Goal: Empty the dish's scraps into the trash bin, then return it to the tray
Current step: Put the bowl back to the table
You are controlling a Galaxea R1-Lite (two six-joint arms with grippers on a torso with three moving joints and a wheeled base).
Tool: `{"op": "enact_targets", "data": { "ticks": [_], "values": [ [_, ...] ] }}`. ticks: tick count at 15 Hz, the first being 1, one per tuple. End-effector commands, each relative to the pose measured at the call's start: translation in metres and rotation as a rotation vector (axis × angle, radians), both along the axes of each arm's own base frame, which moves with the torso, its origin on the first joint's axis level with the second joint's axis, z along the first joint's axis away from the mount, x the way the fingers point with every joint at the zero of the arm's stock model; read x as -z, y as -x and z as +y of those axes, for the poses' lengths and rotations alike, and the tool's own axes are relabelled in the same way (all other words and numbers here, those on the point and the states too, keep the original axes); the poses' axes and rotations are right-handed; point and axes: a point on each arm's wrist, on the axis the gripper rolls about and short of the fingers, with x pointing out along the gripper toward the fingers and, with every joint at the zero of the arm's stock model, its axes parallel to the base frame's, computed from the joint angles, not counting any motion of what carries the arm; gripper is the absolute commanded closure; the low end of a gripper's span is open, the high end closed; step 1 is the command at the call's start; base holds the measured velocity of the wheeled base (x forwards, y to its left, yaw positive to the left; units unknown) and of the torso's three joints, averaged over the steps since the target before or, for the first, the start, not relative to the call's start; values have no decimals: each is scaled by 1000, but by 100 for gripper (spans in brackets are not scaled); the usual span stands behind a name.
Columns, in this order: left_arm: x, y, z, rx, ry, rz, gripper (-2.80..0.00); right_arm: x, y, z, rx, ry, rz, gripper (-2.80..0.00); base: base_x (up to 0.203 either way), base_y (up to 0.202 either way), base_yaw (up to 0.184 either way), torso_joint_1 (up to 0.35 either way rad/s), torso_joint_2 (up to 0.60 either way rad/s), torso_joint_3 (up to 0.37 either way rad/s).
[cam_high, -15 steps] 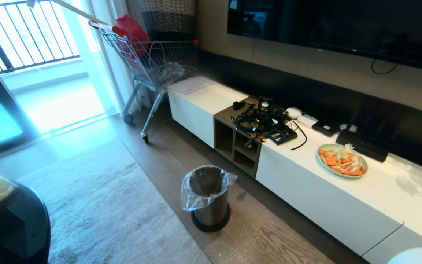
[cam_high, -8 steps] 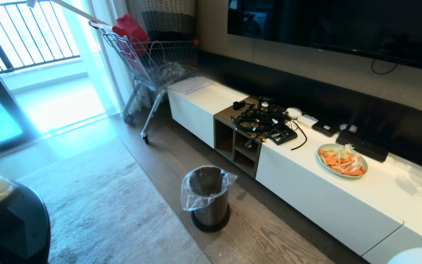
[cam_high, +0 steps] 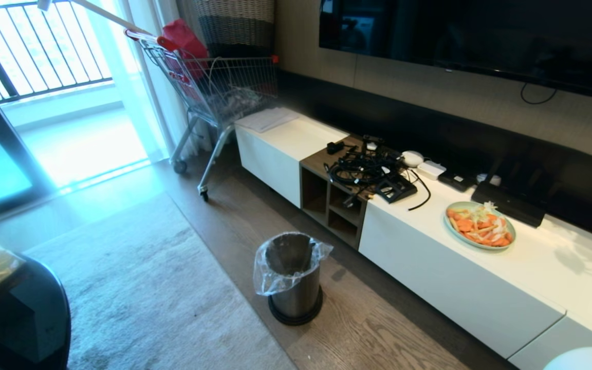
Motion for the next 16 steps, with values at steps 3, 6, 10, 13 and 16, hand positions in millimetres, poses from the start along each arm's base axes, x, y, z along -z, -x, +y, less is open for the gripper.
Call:
{"op": "enact_targets", "data": {
  "ticks": [3,6,10,13,16],
  "values": [
    [0,0,0,0,1,-1,0,0,0,0,0,1,2,0,0,0,0,0,0,0],
    [0,0,0,0,1,-1,0,0,0,0,0,1,2,0,0,0,0,0,0,0],
    [0,0,0,0,1,-1,0,0,0,0,0,1,2,0,0,0,0,0,0,0],
    [0,0,0,0,1,-1,0,0,0,0,0,1,0,0,0,0,0,0,0,0],
    [0,0,0,0,1,-1,0,0,0,0,0,1,2,0,-2,-1,21,1,1,0]
  ]
}}
